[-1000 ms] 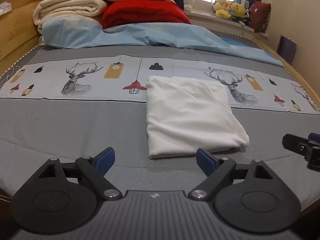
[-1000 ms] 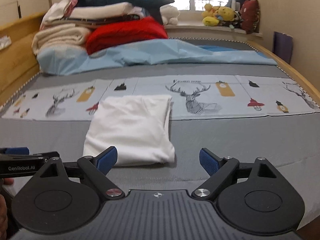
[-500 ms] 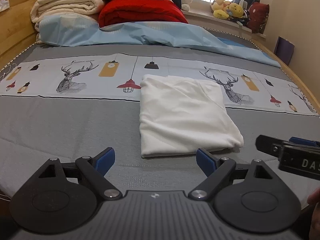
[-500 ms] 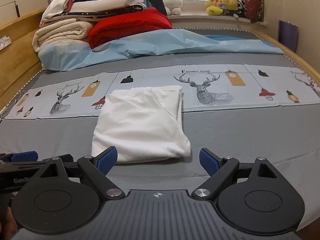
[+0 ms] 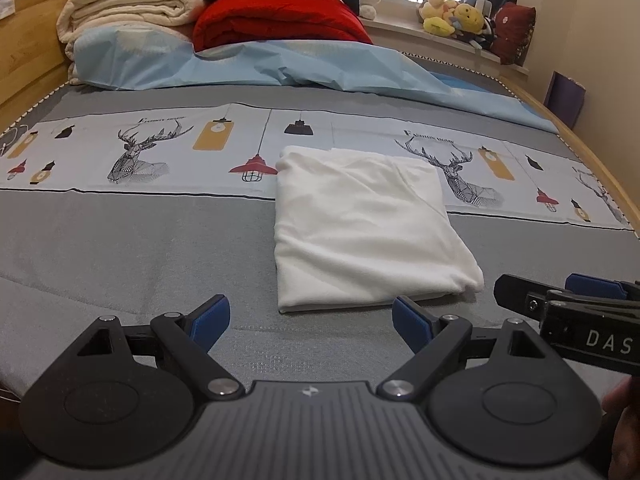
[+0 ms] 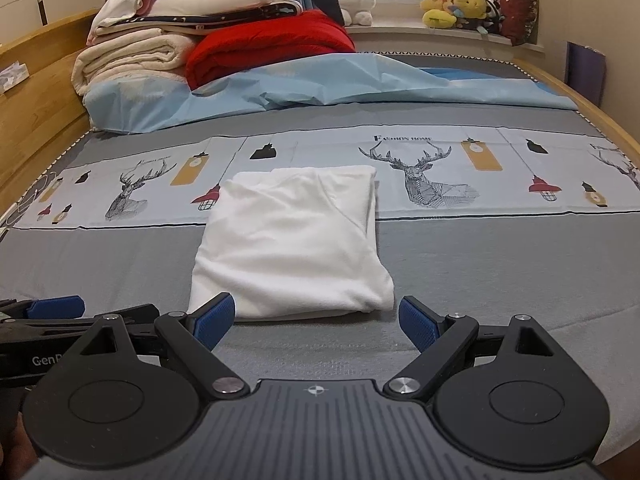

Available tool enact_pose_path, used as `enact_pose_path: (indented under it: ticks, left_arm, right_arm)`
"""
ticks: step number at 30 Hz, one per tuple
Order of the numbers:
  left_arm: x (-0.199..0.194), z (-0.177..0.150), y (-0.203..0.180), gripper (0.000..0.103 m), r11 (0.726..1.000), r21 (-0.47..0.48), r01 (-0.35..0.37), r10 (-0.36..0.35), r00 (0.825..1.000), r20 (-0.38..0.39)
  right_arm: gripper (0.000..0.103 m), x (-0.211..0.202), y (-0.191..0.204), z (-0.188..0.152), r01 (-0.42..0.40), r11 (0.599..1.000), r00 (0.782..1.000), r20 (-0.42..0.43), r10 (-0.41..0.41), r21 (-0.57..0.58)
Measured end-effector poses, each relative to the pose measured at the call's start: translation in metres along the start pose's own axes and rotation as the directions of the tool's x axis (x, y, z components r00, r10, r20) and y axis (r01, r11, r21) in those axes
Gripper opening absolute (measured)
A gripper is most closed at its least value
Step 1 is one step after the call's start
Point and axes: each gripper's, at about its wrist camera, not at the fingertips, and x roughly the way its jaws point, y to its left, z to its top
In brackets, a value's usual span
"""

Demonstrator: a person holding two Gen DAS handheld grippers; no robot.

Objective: Fold small clothes

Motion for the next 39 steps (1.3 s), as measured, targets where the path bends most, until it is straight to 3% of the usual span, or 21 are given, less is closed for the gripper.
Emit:
enact_pose_path:
  ticks: [39]
  left_arm:
    - [-0.0003, -0.0006, -0.0007, 0.091, 1.000, -0.001, 0.002, -0.002, 1.000, 0.003]
  right_arm:
    - [0.090, 0.0010, 0.0026, -0.0022, -0.009, 1.000, 1.000, -0.002, 0.009, -0.023]
